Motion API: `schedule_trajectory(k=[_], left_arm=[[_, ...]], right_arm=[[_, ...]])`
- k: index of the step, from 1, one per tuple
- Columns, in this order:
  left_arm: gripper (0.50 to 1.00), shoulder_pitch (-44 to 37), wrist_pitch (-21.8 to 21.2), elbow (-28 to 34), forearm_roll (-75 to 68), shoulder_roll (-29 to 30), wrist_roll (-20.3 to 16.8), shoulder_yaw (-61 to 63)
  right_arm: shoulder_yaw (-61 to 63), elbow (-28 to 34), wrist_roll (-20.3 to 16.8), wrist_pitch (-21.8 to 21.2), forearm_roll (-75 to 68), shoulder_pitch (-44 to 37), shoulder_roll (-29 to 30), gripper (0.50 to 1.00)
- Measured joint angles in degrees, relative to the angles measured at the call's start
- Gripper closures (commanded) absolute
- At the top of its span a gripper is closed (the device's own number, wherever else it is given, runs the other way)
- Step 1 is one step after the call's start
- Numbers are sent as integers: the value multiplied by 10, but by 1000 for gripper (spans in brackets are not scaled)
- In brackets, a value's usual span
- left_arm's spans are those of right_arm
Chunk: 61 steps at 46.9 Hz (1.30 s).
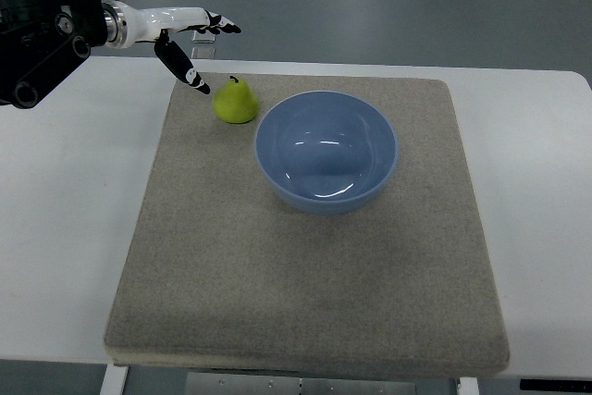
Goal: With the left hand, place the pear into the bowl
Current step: 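Move the left hand down over the green pear and close fingers, then lift the grasped pear with the left hand off the mat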
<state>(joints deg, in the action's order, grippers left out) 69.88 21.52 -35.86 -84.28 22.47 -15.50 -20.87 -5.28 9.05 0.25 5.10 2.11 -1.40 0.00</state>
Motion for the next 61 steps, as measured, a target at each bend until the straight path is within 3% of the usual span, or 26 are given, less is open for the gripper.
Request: schedule_trajectory(k=[20,26,31,37,48,61], left_arm=[[531,-29,-72,2,-107,-46,0,24],[578,-32,-76,7,-112,-51,1,25],[679,-33,-76,19,-120,-56,2,25],[709,-39,-76,20,-124,-57,4,25],[718,-43,-77,22,-126,-60,4,25],[947,-44,-78,22,-126,-62,4,24]], right_arm=[[0,0,0,0,0,0,0,574],[0,0,0,0,0,0,0,576],[0,0,0,0,0,0,0,576],[0,0,0,0,0,0,0,576],[0,0,0,0,-1,0,0,574],[0,0,0,0,-1,0,0,576]])
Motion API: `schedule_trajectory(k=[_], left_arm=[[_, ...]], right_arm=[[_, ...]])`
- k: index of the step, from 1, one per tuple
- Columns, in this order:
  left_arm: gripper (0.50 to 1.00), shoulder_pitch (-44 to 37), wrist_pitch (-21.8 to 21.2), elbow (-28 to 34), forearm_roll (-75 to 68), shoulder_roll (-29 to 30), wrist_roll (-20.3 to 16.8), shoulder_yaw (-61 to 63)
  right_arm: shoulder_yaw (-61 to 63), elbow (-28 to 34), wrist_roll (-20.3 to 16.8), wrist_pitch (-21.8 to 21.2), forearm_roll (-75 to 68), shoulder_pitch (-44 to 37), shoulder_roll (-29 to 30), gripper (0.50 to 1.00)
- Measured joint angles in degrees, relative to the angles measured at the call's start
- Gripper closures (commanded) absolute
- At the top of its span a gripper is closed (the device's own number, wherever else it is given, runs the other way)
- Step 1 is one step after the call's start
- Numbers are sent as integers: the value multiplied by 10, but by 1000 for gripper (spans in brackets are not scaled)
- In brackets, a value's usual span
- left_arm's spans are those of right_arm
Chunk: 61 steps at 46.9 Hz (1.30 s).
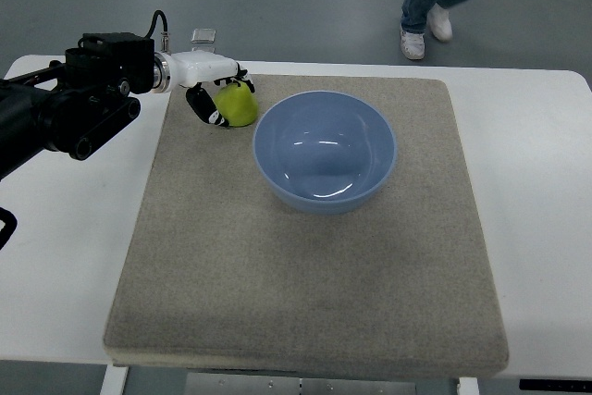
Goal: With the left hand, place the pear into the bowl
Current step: 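Lift the grasped pear with the left hand off the mat, then carry the pear over the blue bowl and lower it inside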
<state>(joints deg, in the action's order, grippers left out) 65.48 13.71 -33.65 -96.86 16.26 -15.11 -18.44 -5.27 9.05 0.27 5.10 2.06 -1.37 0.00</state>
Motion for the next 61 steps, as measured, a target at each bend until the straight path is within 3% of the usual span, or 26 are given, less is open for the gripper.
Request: schedule_trajectory(k=[3,21,39,50,61], left_arm=[[1000,0,0,0,0,0,0,0],[1000,10,3,-6,1,13,1,-5],[1000,26,19,-63,11,59,0,-42],[1000,25,31,-176,27,103,0,-81],[1000,18,94,-324,75,161,0,-91]], right_arm=[[0,0,0,0,0,0,0,576],[0,0,0,0,0,0,0,576],[0,0,0,0,0,0,0,576],[0,0,0,0,1,0,0,576],[0,0,0,0,1,0,0,576]])
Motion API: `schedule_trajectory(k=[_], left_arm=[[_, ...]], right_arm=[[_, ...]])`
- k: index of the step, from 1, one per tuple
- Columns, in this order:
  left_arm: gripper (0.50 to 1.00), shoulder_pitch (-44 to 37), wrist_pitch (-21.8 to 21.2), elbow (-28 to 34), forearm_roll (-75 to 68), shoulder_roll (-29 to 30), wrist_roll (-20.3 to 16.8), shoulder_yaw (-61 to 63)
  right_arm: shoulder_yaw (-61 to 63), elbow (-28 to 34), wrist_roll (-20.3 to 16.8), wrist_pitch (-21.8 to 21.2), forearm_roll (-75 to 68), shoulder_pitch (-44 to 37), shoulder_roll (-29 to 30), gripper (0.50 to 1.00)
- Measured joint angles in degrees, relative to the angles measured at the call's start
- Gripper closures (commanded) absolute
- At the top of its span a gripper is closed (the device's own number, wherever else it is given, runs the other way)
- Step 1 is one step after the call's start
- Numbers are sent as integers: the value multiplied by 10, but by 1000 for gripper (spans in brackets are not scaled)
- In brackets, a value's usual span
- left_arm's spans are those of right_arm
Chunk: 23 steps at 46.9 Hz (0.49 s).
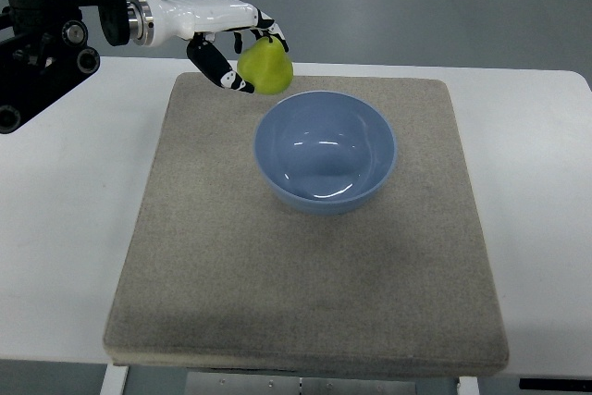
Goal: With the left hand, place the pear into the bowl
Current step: 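Carry the pear over the blue bowl and lower it inside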
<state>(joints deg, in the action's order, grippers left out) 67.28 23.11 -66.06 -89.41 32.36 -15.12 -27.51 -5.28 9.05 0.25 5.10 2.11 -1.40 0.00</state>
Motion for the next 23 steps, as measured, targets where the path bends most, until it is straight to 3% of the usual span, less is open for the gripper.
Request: schedule_trajectory(k=[7,23], left_arm=[[1000,-5,29,-55,1,12,0,4],[1000,-5,48,-66,1,-15,0,20]], right_arm=[[0,0,0,0,0,0,0,576],[0,0,0,0,0,0,0,576]])
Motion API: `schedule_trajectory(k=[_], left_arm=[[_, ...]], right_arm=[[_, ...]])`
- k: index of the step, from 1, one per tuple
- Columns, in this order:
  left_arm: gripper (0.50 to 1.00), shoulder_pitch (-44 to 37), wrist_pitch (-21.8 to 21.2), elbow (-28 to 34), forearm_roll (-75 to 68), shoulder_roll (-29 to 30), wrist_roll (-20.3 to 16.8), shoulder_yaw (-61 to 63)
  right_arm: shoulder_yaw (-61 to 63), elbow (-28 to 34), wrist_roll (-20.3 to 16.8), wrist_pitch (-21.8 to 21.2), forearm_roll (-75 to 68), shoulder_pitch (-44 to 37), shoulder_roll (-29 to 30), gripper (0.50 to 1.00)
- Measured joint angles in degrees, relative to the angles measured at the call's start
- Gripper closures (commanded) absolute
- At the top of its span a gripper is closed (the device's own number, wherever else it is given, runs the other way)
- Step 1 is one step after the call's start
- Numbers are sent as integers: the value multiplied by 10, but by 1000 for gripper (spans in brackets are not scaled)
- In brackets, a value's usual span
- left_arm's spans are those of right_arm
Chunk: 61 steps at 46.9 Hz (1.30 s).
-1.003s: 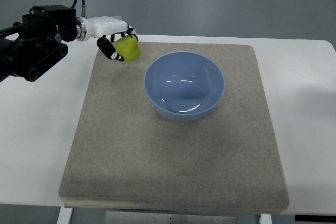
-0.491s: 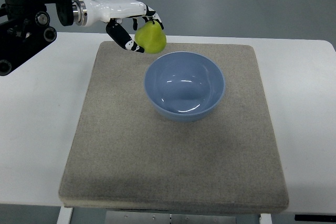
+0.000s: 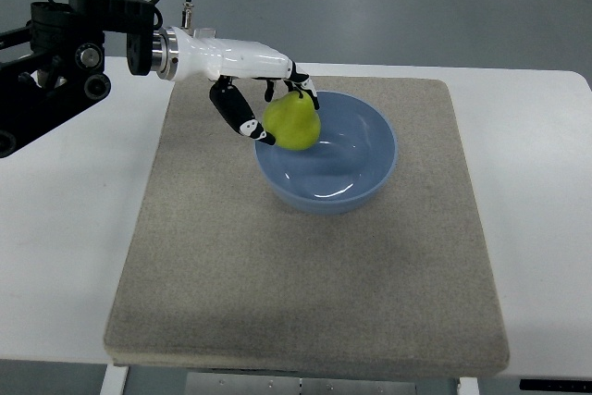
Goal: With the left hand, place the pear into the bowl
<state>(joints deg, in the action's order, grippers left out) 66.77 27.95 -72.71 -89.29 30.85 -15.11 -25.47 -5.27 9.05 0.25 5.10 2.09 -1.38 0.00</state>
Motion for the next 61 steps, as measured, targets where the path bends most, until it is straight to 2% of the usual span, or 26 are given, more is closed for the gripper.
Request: schedule_trajectory(k=[14,17,20,23,29,33,37,41,46,51,61], left_arm=[[997,-11,-1,4,-3,-13,1,9],[913,-13,-3,6,-3,-24,1,9],[804,-13,-5,7,-3,-28,1,9],[744,-13,-5,7,-3,-29,1,9],[656,-13,-5,7,-3,-30,1,8],[641,-13,-5,6,-3,-30,1,8],[577,-13,-6,6,0,-30,1,7],[540,-13,-11,6,6,-30,1,6],[508,-13,-21,7,43,-30,1,6],[508,-13,-32,18,128,-29,1,6],[506,-7,-39,85,428,-24,0,1]], right_arm=[[0,0,0,0,0,0,0,576],[0,0,0,0,0,0,0,576],[0,0,0,0,0,0,0,576],[0,0,0,0,0,0,0,576],[0,0,0,0,0,0,0,576],[0,0,0,0,0,0,0,576],[0,0,0,0,0,0,0,576],[0,0,0,0,0,0,0,576],[0,0,0,0,0,0,0,576],[0,0,0,0,0,0,0,574],[0,0,0,0,0,0,0,576]])
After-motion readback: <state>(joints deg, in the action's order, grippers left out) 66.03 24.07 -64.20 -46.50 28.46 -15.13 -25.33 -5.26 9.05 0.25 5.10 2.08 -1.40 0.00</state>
